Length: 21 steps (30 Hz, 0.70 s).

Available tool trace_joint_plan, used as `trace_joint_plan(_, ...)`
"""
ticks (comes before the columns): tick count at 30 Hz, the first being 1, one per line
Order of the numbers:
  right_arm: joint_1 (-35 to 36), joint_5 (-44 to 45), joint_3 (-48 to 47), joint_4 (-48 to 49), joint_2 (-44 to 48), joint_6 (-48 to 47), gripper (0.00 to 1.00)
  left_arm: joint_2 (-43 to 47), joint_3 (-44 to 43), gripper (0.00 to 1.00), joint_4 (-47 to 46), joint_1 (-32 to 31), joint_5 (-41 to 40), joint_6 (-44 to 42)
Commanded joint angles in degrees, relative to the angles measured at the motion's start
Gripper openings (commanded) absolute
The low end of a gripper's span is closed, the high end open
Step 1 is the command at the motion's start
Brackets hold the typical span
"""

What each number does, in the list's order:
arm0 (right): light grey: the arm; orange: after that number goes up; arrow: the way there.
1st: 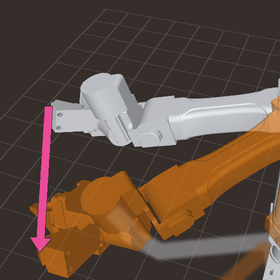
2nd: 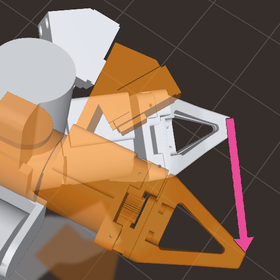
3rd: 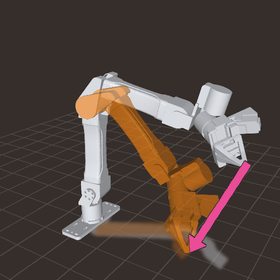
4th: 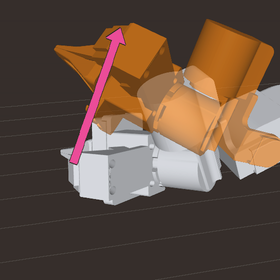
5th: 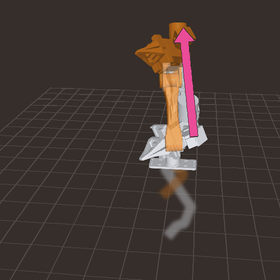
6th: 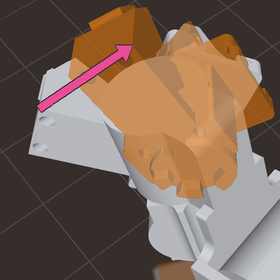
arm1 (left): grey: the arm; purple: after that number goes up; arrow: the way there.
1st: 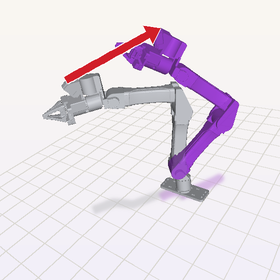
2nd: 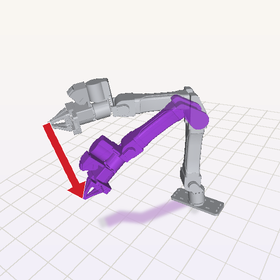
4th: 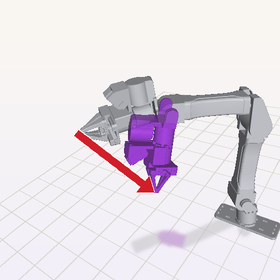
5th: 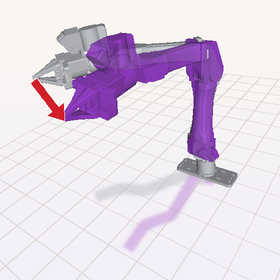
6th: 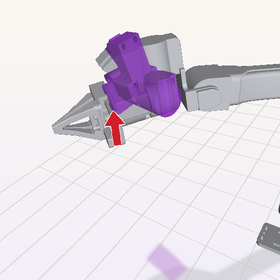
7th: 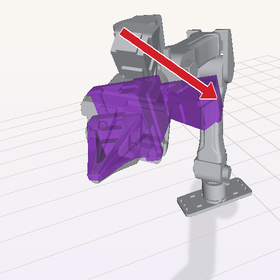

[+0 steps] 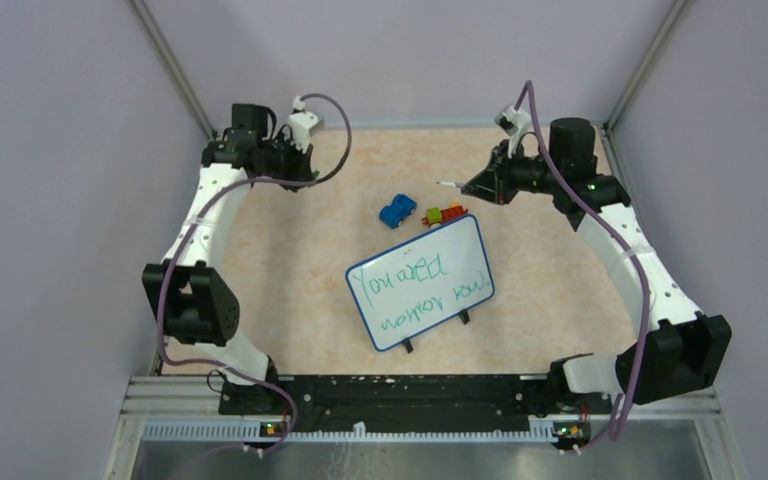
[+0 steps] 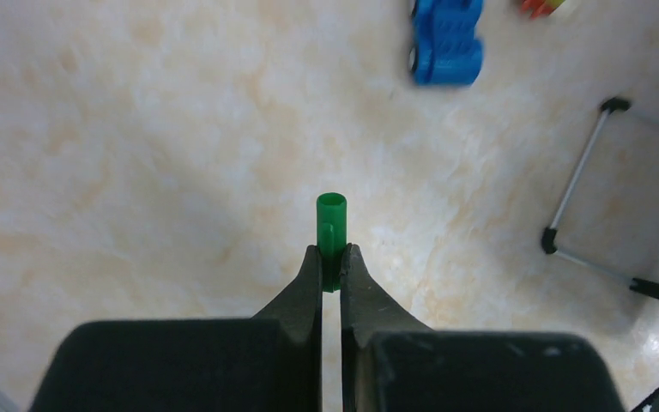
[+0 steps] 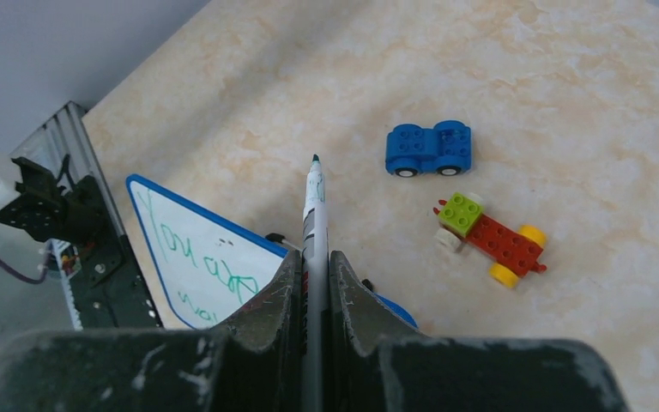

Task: Write a sentence on the whiteboard
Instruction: Insert the whiteboard marker without the cap into the pen cap.

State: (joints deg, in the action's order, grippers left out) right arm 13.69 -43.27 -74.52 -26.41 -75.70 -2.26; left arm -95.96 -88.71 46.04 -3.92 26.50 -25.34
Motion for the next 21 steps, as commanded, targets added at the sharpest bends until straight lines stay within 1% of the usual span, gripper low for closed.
trace_joint_plan(1, -2.90, -9.18, 0.16, 4.35, 2.00, 4.42, 0.00, 5.75, -8.93, 0.00, 8.12, -3.73, 10.08, -5.80)
trace_joint_plan(4, -3.59, -12.46, 1.21, 6.60, 2.63, 6.91, 0.00, 7.60, -10.87, 0.00, 9.58, -10.06, 9.39, -8.57)
trace_joint_plan(6, -3.75, -14.37, 1.66, 7.09, 2.96, 8.41, 0.00, 9.09, -10.41, 0.00, 9.83, -15.09, 8.05, -10.92)
trace_joint_plan(9, -3.76, -17.55, 2.67, 7.99, 3.70, 10.74, 0.00, 10.77, -9.31, 0.00, 9.10, -20.54, 7.05, -12.75)
trace_joint_plan(11, -3.72, -20.51, 4.24, 9.47, 4.43, 12.95, 0.00, 10.95, -9.25, 0.00, 8.98, -23.06, 5.97, -13.10)
trace_joint_plan(13, -3.71, -23.59, 5.68, 10.81, 5.03, 14.92, 0.00, 10.42, -9.65, 0.00, 10.82, -26.31, 5.44, -15.17)
trace_joint_plan(16, -3.76, -25.85, 7.12, 10.68, 5.76, 15.64, 0.00, 10.82, -8.61, 0.00, 12.03, -30.88, 3.49, -18.03)
trace_joint_plan(21, -3.74, -28.83, 9.01, 7.56, 6.80, 13.90, 0.00, 12.93, -6.00, 0.00, 8.69, -34.32, 1.52, -18.17)
